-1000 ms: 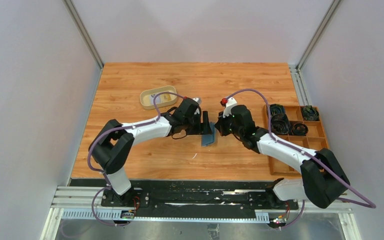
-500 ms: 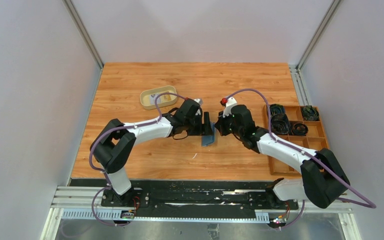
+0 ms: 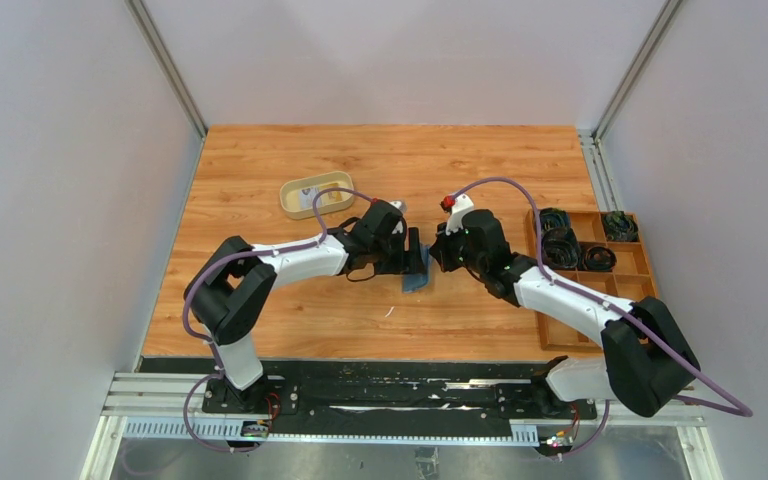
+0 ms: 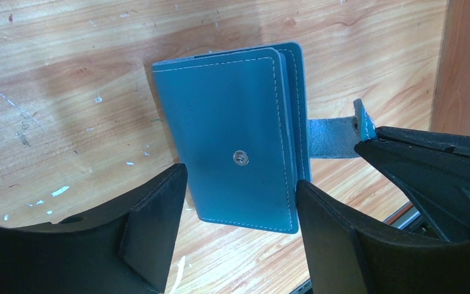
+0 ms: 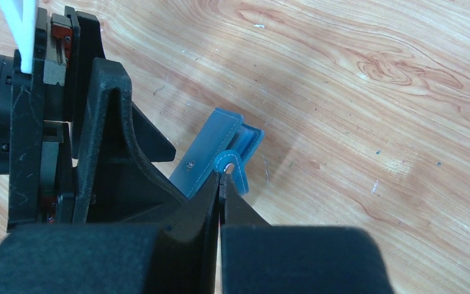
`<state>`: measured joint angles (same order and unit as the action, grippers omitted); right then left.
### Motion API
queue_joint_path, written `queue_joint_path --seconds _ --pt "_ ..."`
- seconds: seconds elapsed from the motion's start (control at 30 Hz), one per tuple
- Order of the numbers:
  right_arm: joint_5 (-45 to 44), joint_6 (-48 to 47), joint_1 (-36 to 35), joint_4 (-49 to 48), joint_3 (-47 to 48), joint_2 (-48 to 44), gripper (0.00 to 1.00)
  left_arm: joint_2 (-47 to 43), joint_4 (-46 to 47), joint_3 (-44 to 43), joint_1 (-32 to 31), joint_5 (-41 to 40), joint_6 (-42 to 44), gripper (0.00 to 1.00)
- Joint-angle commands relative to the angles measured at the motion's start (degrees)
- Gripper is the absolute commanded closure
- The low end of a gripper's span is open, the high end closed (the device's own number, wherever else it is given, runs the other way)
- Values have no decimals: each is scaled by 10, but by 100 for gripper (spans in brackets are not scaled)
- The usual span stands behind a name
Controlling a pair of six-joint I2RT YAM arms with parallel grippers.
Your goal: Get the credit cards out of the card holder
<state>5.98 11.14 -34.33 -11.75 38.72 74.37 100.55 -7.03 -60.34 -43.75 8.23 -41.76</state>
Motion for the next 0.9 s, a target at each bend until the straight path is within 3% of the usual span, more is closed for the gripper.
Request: queue_joint_path --seconds 0.0,0.87 --pt "0 -6 7 17 14 -16 100 -5 -15 -3 -4 -15 7 28" --pt "18 1 7 7 -8 -25 100 -33 -26 13 21 17 56 37"
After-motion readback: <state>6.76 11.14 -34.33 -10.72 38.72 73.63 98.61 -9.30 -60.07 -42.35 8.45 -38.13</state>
